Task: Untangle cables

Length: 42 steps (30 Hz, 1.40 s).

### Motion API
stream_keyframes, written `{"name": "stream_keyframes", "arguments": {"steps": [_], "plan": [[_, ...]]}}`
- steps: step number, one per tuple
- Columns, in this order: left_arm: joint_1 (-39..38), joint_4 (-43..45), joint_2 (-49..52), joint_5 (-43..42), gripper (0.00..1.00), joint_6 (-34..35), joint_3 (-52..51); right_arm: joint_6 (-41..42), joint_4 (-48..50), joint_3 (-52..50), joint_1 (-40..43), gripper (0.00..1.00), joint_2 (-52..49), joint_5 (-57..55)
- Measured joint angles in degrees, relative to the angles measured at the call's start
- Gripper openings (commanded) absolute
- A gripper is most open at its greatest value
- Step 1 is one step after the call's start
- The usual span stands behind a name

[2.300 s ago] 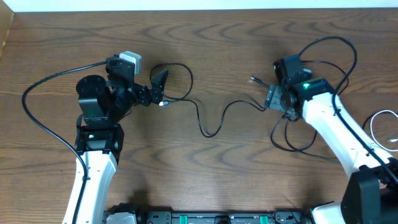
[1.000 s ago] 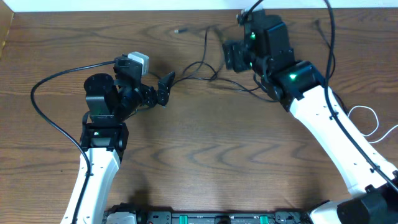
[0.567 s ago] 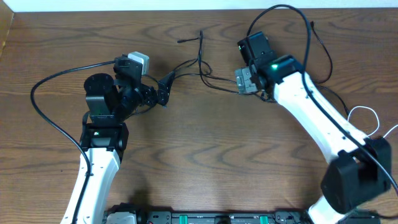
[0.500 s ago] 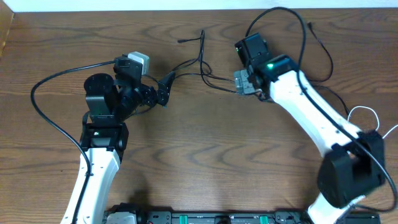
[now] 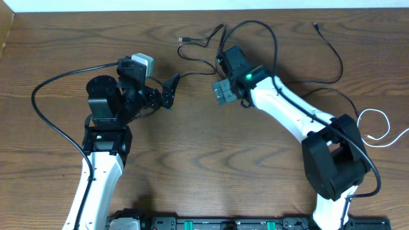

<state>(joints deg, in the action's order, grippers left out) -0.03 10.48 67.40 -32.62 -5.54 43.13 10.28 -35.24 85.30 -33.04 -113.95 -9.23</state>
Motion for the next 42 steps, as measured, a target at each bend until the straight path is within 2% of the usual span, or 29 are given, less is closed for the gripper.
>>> {"name": "stream_keyframes", "arguments": {"steps": [5, 11, 16, 24, 42], "plan": [[0.00, 0.00, 0.00, 0.00, 0.99, 0.00, 0.00, -2.82, 1.05, 0.00, -1.49, 0.97, -0.55, 0.96], [0.00, 0.00, 0.00, 0.00, 0.99, 0.00, 0.00, -4.24, 5.66, 0.00, -0.92, 0.80, -5.49, 0.94], [0.00, -0.02, 0.00, 0.00, 0.99, 0.00, 0.00, -5.05, 8.61, -0.02, -0.48, 0.75, -8.15, 0.94], [0.00, 0.00, 0.00, 0.00, 0.99, 0.02, 0.00, -7.21, 12.00, -0.02, -0.17, 0.48, -8.22, 0.50], [0.00, 0.00, 0.00, 0.00, 0.99, 0.00, 0.00, -7.39, 13.88, -0.02, 3.82, 0.44, -9.92, 0.48]]}}
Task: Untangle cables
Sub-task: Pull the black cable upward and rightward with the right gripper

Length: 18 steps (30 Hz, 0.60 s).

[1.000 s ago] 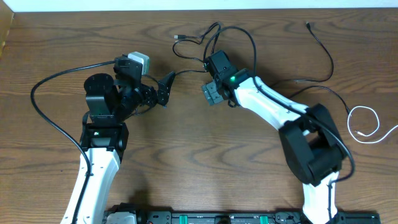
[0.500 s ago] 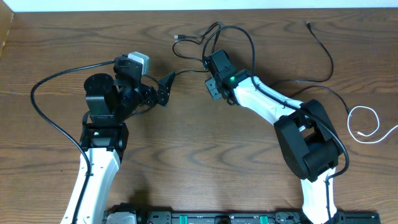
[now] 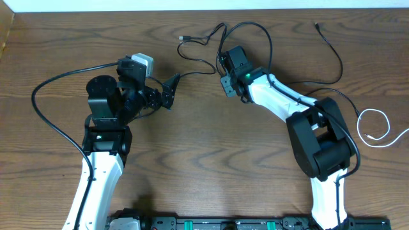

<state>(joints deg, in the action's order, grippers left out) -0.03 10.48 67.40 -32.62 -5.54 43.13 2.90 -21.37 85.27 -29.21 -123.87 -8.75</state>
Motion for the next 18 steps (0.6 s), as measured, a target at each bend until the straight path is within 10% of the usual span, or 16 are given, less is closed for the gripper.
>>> {"name": "stream_keyframes", "arguments": {"steps": [18], "plan": [[0.00, 0.00, 0.00, 0.00, 0.99, 0.02, 0.00, -0.13, 0.33, 0.07, -0.74, 0.01, -1.29, 1.57]]}}
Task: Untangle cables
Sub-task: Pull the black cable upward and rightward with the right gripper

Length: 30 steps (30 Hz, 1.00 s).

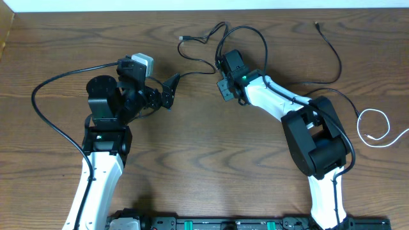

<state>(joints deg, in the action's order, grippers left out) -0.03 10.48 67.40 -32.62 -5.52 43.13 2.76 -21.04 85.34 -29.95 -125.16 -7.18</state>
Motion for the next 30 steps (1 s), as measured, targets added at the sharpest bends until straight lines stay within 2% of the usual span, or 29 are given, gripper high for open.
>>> {"name": "stream_keyframes", "arguments": {"steps": [11, 17, 27, 30], "plan": [[0.00, 0.00, 0.00, 0.00, 0.99, 0.00, 0.00, 1.55, -1.99, 0.22, 0.00, 0.01, 0.22, -0.11], [0.00, 0.00, 0.00, 0.00, 0.99, -0.02, 0.00, 2.71, -4.94, -0.42, -0.02, 0.01, 4.68, 0.09], [0.00, 0.00, 0.00, 0.02, 0.99, 0.00, 0.00, 3.08, -5.55, -0.26, -0.02, 0.02, 35.43, 0.00], [0.00, 0.00, 0.00, 0.02, 0.99, 0.00, 0.00, 3.10, -5.60, -0.22, -0.02, 0.02, 42.03, 0.68]]}}
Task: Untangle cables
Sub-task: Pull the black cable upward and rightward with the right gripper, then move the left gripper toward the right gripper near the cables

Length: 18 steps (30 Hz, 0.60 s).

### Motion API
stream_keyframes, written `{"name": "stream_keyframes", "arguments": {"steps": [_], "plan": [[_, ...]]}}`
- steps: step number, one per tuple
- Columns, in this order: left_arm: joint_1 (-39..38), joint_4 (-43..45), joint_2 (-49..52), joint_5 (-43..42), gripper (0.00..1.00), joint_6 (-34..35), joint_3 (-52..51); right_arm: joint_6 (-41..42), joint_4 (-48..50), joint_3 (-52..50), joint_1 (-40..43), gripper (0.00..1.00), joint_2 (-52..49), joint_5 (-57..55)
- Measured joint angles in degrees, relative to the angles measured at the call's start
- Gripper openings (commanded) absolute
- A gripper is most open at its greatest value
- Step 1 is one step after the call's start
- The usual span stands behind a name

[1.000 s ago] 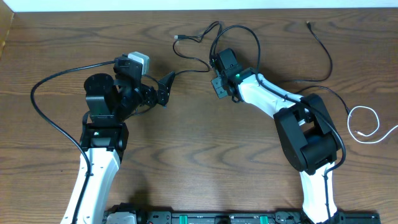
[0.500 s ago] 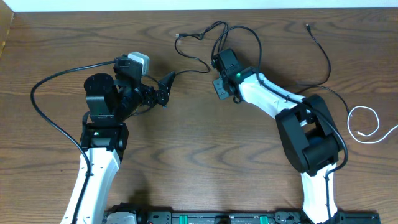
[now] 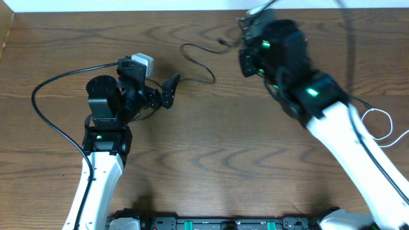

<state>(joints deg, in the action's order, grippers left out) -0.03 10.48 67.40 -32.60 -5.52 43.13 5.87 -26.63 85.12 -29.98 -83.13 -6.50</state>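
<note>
A thin black cable (image 3: 206, 64) lies looped on the wooden table (image 3: 211, 147). One end runs into my left gripper (image 3: 171, 88), which is shut on it low over the table. The small connector (image 3: 221, 43) on the cable's other stretch rests near the back. My right gripper (image 3: 246, 24) is raised high toward the camera and blurred. It looks shut on a black cable, and a blurred strand (image 3: 349, 25) rises with it. Its fingertips are hard to make out.
A white cable (image 3: 377, 124) lies coiled at the right edge, partly under the raised right arm. The left arm's own thick black lead (image 3: 39, 108) arcs over the table's left side. A rail of equipment (image 3: 211, 223) runs along the front edge.
My right arm has gone from low over the table centre to high up at the back right. The black loops and the long strand at the back right have left the table.
My left gripper stayed shut on the cable end throughout. My right gripper was low beside the tangle at the table's centre, then turned and set closer against the loops. Now it is raised, and only one loop and the connector lie on the table.
</note>
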Motion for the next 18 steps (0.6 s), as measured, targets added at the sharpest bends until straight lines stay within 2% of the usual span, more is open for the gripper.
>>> {"name": "stream_keyframes", "arguments": {"steps": [4, 8, 13, 18], "plan": [[0.00, 0.00, 0.00, -0.87, 0.99, 0.00, 0.00, 0.02, 0.33, 0.00, 0.00, 0.01, 6.16, 2.29], [-1.49, 1.27, 0.00, -5.64, 0.98, 0.02, 0.00, 0.02, 0.33, 0.00, 0.00, 0.02, 9.57, 4.02], [-8.85, 3.74, 0.11, -9.35, 0.98, 0.04, 0.00, 0.00, -0.17, 0.00, -1.25, 0.02, 9.42, 4.52], [-17.35, 4.55, 1.25, -10.91, 0.98, -4.11, 0.00, -0.07, -0.42, 0.00, -3.76, 0.02, 8.52, 4.94]]}}
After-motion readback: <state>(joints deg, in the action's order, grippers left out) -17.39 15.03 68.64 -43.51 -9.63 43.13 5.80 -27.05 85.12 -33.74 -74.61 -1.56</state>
